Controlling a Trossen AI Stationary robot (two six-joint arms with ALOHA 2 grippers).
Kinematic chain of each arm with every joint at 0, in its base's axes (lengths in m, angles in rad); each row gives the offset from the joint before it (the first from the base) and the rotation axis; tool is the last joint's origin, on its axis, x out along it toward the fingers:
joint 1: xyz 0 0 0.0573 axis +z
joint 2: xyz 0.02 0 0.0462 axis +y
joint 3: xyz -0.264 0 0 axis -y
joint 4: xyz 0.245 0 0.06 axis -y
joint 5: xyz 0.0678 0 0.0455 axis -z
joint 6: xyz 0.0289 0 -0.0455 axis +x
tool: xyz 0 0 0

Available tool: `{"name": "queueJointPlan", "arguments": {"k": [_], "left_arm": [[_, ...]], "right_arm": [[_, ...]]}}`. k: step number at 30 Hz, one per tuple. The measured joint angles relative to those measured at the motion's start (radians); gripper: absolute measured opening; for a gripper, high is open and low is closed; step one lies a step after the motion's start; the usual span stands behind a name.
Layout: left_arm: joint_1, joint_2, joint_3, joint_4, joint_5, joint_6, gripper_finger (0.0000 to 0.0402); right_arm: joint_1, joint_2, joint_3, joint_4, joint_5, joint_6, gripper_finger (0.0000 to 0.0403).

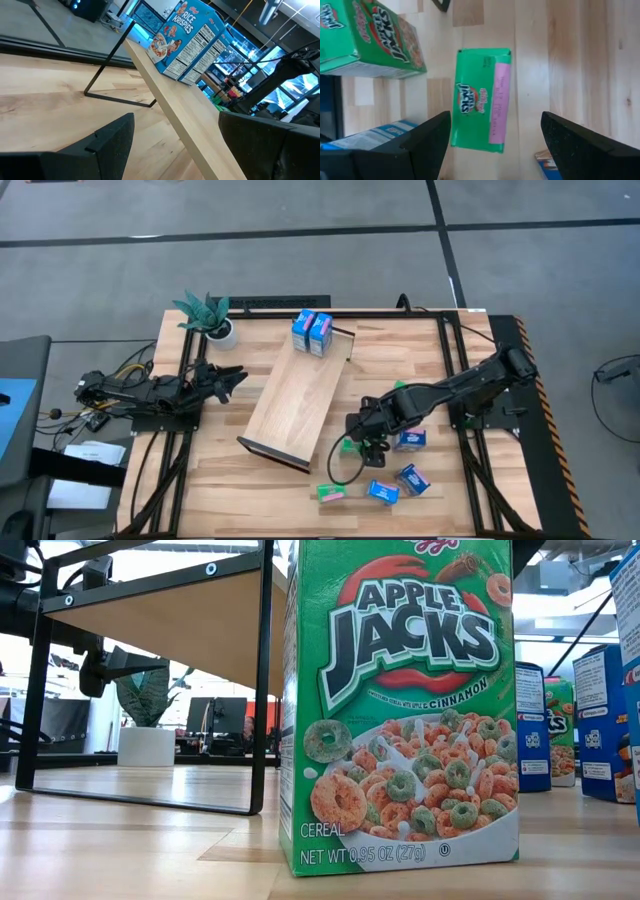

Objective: Stack cereal on shelf
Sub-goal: Put the middle green cereal box on the shelf

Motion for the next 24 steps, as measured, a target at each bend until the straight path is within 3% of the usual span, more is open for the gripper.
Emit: {"name": "queueJointPlan", "arguments": {"k": [24], "left_arm": [[0.000,0.000,0.000,0.000,0.019,0.007,0.0280]], "right_arm": [[0.030,0.035,-0.001,0.036,0.026,0.035,0.0333]]}}
